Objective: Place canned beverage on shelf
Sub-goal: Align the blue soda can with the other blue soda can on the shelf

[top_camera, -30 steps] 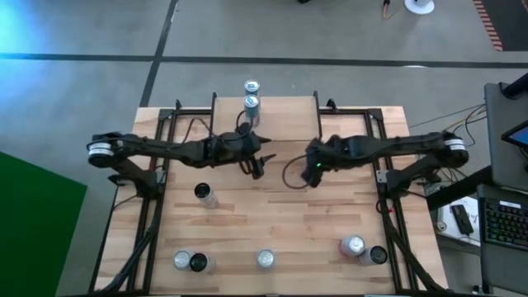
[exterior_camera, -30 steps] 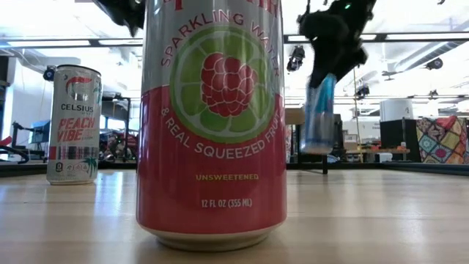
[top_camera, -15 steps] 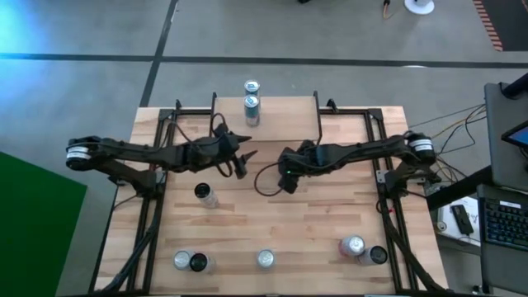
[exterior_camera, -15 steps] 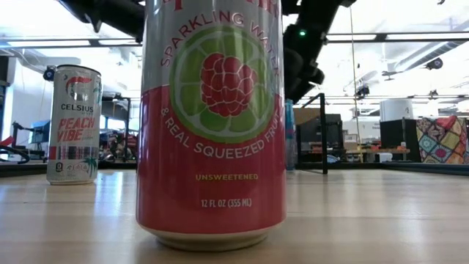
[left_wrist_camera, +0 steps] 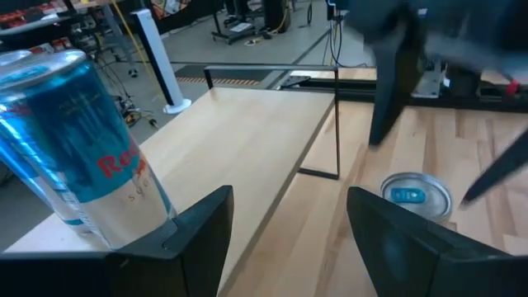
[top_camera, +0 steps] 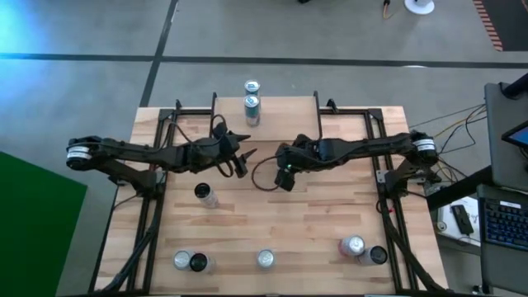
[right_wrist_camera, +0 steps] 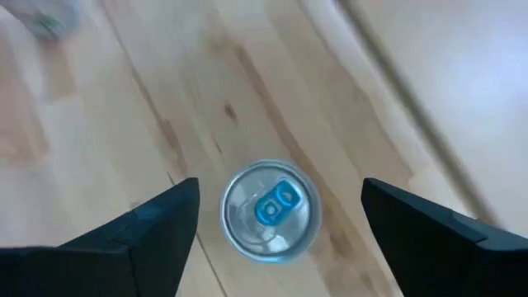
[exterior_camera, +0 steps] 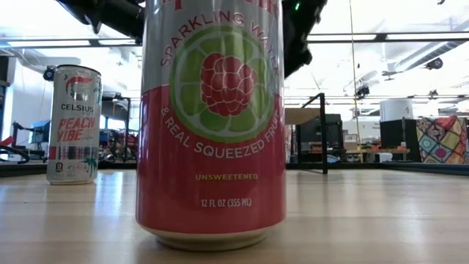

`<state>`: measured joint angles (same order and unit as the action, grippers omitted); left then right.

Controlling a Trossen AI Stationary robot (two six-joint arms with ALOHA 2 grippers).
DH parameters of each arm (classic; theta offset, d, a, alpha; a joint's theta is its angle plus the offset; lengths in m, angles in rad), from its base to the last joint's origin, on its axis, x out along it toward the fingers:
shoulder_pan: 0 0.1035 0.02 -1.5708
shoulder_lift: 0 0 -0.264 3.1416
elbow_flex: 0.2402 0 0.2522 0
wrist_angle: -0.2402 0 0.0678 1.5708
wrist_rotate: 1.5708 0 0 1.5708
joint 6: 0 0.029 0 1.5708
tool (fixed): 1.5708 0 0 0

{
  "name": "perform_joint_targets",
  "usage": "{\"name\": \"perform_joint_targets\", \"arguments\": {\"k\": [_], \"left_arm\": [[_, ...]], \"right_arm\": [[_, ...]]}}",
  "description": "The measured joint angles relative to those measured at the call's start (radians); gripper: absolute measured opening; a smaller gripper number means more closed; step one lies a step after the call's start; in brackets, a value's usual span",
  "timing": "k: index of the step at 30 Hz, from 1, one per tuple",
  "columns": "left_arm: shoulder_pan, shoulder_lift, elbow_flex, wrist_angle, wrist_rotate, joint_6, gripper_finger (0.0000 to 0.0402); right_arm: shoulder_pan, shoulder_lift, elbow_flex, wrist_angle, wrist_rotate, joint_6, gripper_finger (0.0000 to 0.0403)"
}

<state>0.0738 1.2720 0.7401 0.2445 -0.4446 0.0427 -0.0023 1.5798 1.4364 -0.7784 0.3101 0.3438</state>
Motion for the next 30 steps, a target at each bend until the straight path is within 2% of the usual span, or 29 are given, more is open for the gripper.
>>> {"name": "perform_joint_targets", "arguments": {"k": [4,7,12,15,17,22,26,30], "left_arm": [[0.000,0.043,-0.003,0.030,0.001,-0.012,0.0223],[0.000,0.089,-0.007,0.054,0.023,-0.093,0.0223],[-0.002,0.199,-0.013,0.045,0.046,-0.193,0.0223],[-0.032,0.234,-0.004,0.048,0.040,-0.260,0.0223],[-0.074,0.250,-0.003,0.055,0.004,-0.277,0.0223],[-0.158,0.306,-0.003,0.119,-0.176,-0.299,0.0227],[-0.177,0.359,-0.003,0.214,-0.156,-0.287,0.0250],[-0.174,0.390,-0.002,0.233,-0.106,-0.291,0.0284]], "right_arm": [[0.001,-0.104,0.001,-0.035,0.005,-0.076,0.0333],[0.000,-0.192,-0.025,-0.027,0.015,-0.114,0.0333],[0.003,-0.351,-0.146,0.014,0.150,-0.172,0.0333],[0.006,-0.453,-0.268,0.031,0.219,-0.122,0.0332],[0.011,-0.528,-0.370,0.094,0.245,-0.098,0.0331],[0.011,-0.687,-0.621,0.310,0.248,-0.096,0.0329],[0.011,-0.785,-0.753,0.469,0.249,-0.113,0.0329],[0.011,-0.839,-0.843,0.621,0.249,-0.182,0.0329]]}}
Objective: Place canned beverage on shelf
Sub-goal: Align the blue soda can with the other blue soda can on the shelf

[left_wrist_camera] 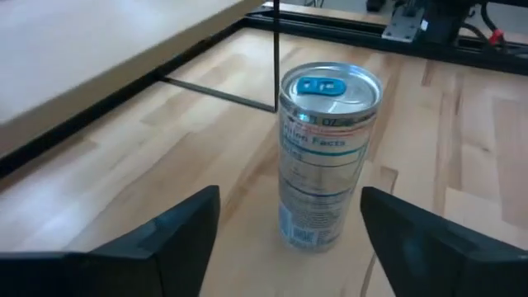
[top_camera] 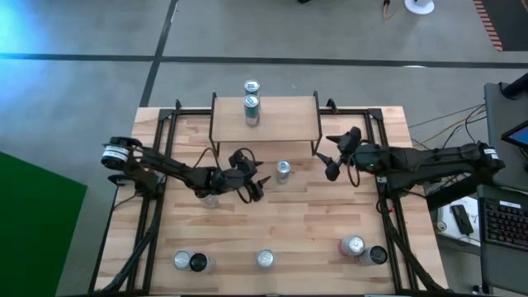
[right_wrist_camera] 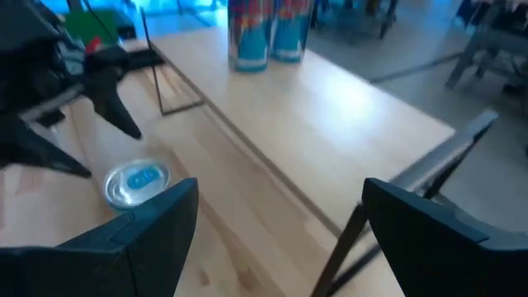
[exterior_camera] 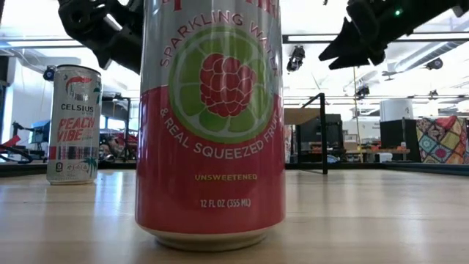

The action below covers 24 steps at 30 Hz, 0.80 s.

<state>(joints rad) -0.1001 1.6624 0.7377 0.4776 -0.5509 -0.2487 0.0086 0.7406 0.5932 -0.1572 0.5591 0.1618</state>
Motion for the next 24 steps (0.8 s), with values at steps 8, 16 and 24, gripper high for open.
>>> {"name": "perform_joint_targets", "arguments": {"k": [8,16,24], "left_arm": [[-0.001,0.076,0.067,0.080,0.015,0.045,0.0324],[0.000,0.187,0.135,0.237,0.011,0.028,0.0322],[0.005,0.246,0.136,0.334,-0.039,0.007,0.0322]], "right_arm": [[0.000,-0.039,-0.003,0.048,0.001,-0.031,0.0329],[0.000,-0.037,-0.003,0.038,0.001,-0.003,0.0329],[0.000,-0.039,-0.003,0.036,0.001,-0.008,0.0329]]}}
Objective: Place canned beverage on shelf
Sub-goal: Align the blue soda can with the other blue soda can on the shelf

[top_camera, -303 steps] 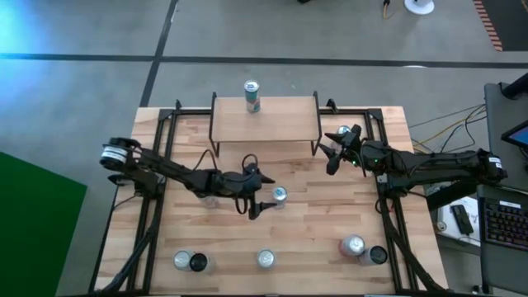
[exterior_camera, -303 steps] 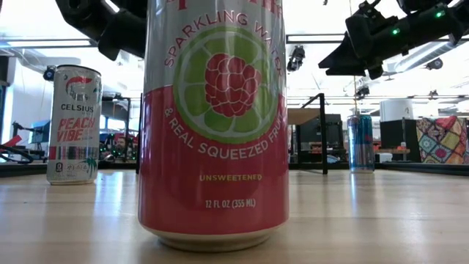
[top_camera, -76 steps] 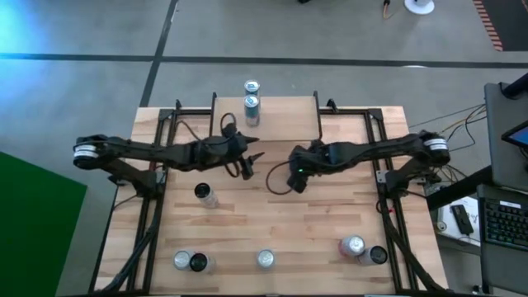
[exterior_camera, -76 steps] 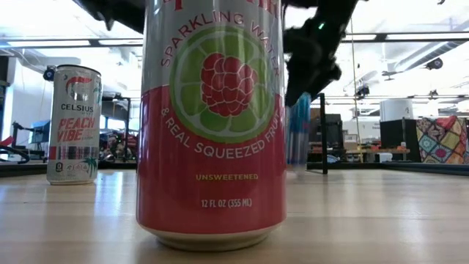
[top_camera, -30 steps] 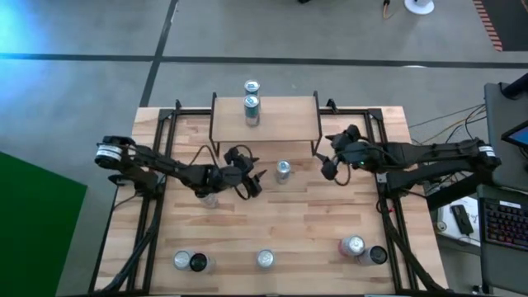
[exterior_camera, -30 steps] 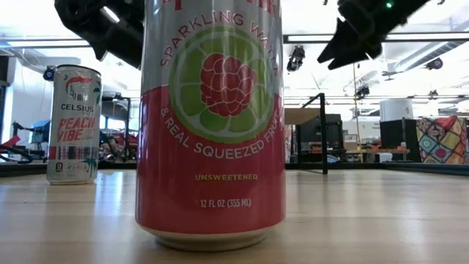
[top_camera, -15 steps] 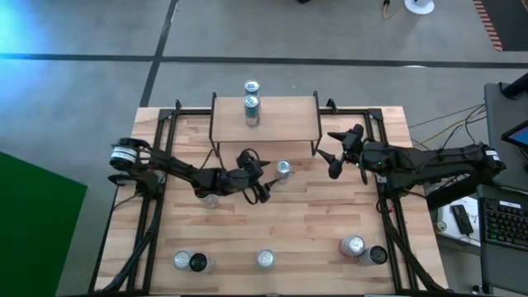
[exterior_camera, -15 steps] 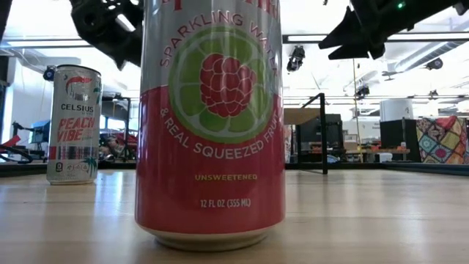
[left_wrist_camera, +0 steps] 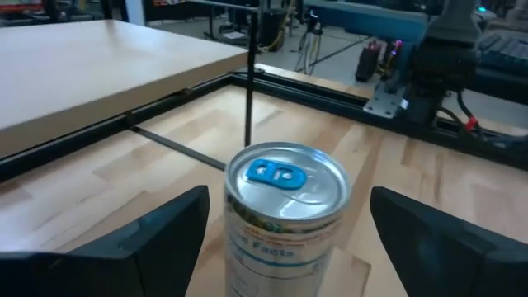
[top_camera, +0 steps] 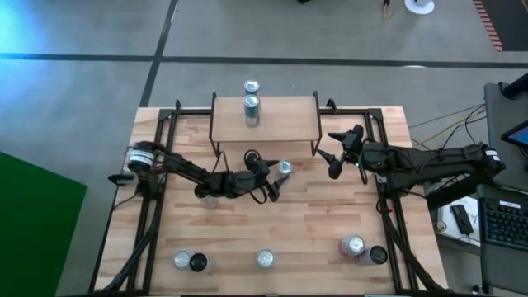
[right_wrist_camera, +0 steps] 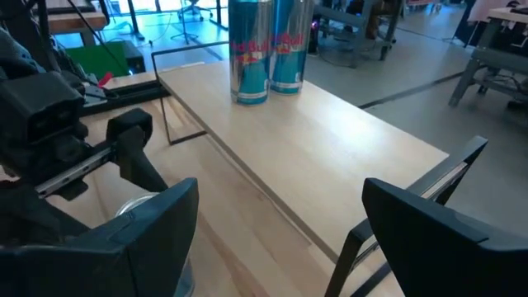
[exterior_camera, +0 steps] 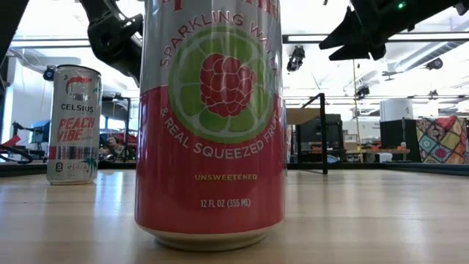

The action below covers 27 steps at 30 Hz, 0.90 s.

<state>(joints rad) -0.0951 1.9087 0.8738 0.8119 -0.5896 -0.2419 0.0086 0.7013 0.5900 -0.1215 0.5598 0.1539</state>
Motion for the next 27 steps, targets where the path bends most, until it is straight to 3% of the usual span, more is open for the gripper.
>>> {"name": "perform_joint_targets", "arguments": {"k": [14,19,24,27], "left_arm": [[0.006,0.103,0.101,0.025,-0.060,0.027,0.0317],[0.005,0.102,0.099,0.022,-0.141,0.023,0.0286],[0.005,0.101,0.099,0.009,-0.130,0.021,0.0225],[0.005,0.097,0.099,0.002,-0.126,0.029,0.0225]], "right_arm": [[0.000,0.000,0.000,0.000,0.001,0.001,0.0329],[0.000,0.000,0.000,0.000,0.002,-0.012,0.0329],[0.000,0.000,-0.002,0.000,0.002,-0.022,0.0329],[0.000,0.000,-0.002,0.000,0.002,-0.023,0.0329]]}}
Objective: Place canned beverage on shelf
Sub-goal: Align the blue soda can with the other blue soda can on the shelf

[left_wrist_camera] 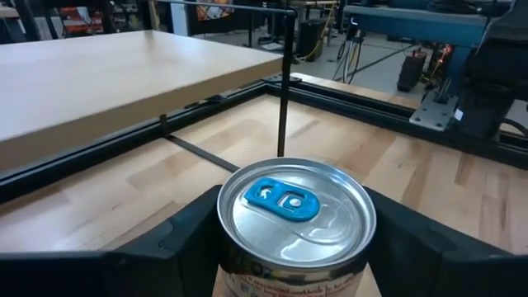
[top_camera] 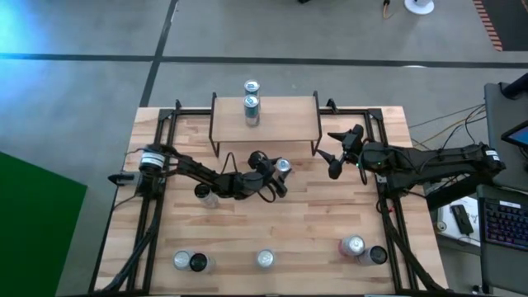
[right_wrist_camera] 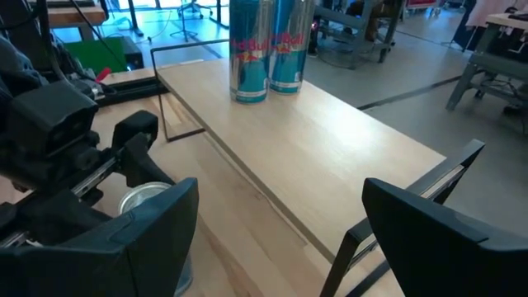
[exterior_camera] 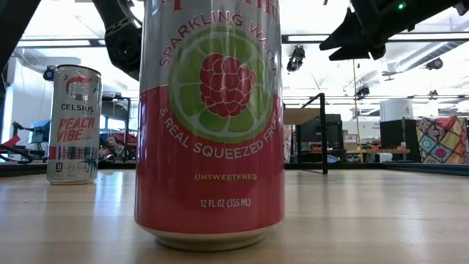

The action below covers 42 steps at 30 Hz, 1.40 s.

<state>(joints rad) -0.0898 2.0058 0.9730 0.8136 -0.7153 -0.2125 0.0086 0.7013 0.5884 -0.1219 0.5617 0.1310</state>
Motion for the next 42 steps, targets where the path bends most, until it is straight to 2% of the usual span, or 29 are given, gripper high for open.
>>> {"name": "perform_joint_targets", "arguments": {"k": [6,12,16,20,24,28,31,42], "left_arm": [[0.001,-0.098,-0.003,-0.140,0.019,0.095,0.0228],[0.008,-0.325,-0.003,-0.375,0.030,0.182,0.0236],[0.027,-0.491,0.002,-0.528,0.086,0.232,0.0232],[0.090,-0.644,0.010,-0.648,0.177,0.241,0.0232],[0.174,-0.744,0.010,-0.695,0.367,0.253,0.0232],[0.254,-0.785,0.008,-0.702,0.531,0.306,0.0232],[0.302,-0.781,0.005,-0.710,0.606,0.325,0.0233],[0.388,-0.744,-0.036,-0.631,0.631,0.388,0.0233]], "right_arm": [[0.000,0.000,0.000,-0.001,0.000,-0.001,0.0329],[0.000,0.000,-0.001,-0.003,0.001,-0.015,0.0329],[0.000,0.000,-0.001,-0.003,0.015,-0.015,0.0329],[0.000,0.000,-0.001,-0.002,0.019,-0.011,0.0329],[0.000,0.001,-0.001,0.000,0.019,-0.010,0.0329],[-0.001,0.001,-0.001,0.000,0.019,-0.009,0.0329],[-0.001,0.001,-0.001,0.000,0.019,-0.011,0.0329],[-0.001,0.002,-0.004,-0.005,0.022,-0.032,0.0329]]}}
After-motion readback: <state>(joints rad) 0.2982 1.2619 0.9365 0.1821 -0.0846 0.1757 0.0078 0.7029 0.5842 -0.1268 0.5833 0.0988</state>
